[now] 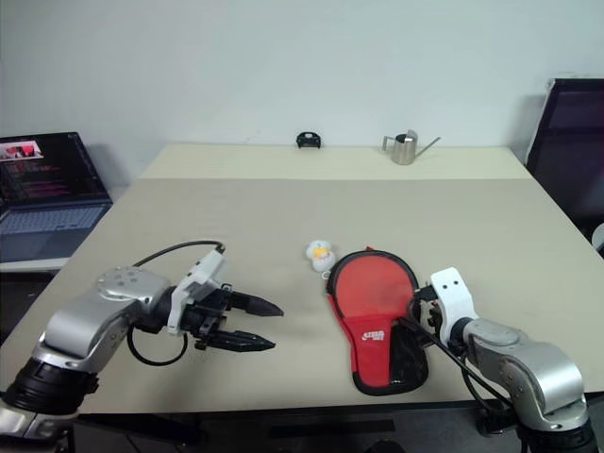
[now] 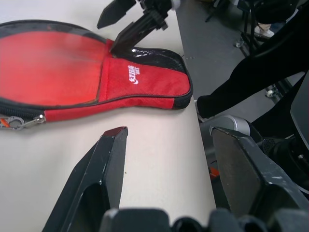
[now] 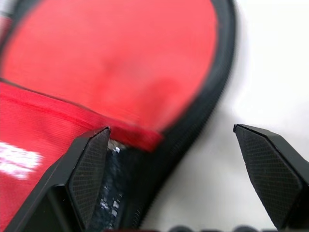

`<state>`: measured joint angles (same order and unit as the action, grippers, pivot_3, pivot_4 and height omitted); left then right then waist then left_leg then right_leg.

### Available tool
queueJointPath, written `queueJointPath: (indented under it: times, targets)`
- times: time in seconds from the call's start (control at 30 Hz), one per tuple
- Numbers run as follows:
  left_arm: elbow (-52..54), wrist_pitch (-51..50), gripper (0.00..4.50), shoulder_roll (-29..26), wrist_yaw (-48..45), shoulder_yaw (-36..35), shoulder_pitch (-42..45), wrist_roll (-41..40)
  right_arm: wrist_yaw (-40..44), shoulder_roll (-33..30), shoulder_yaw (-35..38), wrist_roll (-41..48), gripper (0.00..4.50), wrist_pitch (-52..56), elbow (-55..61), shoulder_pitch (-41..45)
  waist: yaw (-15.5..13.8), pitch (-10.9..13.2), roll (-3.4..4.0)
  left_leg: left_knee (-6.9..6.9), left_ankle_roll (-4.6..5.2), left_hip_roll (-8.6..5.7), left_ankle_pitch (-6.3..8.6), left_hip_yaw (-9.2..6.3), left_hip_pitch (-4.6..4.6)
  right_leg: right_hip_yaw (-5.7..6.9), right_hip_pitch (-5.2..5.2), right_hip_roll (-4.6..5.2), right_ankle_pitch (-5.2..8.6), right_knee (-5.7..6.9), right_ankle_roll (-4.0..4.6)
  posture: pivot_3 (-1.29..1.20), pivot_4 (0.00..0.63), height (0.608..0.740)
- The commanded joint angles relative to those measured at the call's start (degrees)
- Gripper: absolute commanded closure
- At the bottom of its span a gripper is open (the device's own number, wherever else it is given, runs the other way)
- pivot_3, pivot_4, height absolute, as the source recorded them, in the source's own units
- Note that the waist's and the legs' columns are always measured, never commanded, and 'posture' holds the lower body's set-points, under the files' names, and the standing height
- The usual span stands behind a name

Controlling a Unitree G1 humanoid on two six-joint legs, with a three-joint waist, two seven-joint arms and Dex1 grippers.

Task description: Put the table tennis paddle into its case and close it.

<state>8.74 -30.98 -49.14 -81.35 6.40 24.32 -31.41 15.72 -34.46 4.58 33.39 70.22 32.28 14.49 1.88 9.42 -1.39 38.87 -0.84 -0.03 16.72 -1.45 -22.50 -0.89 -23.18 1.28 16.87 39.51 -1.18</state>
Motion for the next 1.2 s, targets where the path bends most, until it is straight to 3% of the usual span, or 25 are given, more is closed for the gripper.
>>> queueJointPath:
  times: [0.03,0.2,0.3,0.5,0.77,1.2]
  targets:
    - [2.3,-0.3,1.49,0.2,1.0,-2.1,-0.5,-1.5,4.9,-2.2,4.3,4.3,0.02,1.4,1.1,4.2,0.0,0.0,0.01,0.00,0.00,0.01,0.00,-0.02,0.00,0.01,0.00,0.00,0.00,0.02,0.00,0.00,0.150,0.740]
    - [2.5,-0.5,1.49,0.7,2.3,-2.5,-0.9,-1.7,5.8,-1.2,10.2,8.6,0.02,4.6,-1.0,8.5,-0.2,0.0,0.01,-0.02,0.00,0.03,0.00,-0.06,-0.06,0.05,0.00,0.00,0.00,-0.07,0.01,0.00,0.150,0.740]
    - [2.1,-0.5,1.49,1.6,4.3,-2.9,-0.8,-1.2,5.3,-0.3,9.5,7.8,0.02,2.5,-1.2,9.5,-0.2,0.0,0.01,-0.01,0.00,0.03,0.00,-0.04,-0.05,0.04,0.00,0.01,0.00,-0.06,0.01,0.00,0.150,0.740]
    - [-5.5,4.7,1.49,7.8,17.7,-2.9,3.6,8.0,6.8,0.4,5.3,5.6,0.02,-3.0,-1.7,10.0,-0.3,0.0,0.00,0.01,0.00,0.03,0.00,-0.05,-0.07,0.05,0.00,0.02,-0.01,-0.04,0.01,0.00,0.150,0.740]
    - [-8.1,4.8,1.49,11.2,27.2,-4.2,4.9,11.9,13.0,0.6,-2.1,2.3,0.02,-12.2,-7.1,11.0,-0.1,0.0,0.00,0.00,0.00,0.04,0.00,-0.03,-0.09,0.02,-0.04,0.03,-0.01,-0.07,0.01,0.00,0.150,0.740]
    - [-16.7,4.0,1.49,16.3,34.0,-1.9,12.2,16.6,17.0,2.1,-12.2,-10.0,0.02,-27.1,-19.1,7.9,-0.3,0.0,-0.01,0.05,-0.01,0.01,0.00,-0.04,-0.09,0.05,-0.05,0.05,-0.01,0.00,0.01,0.00,0.150,0.740]
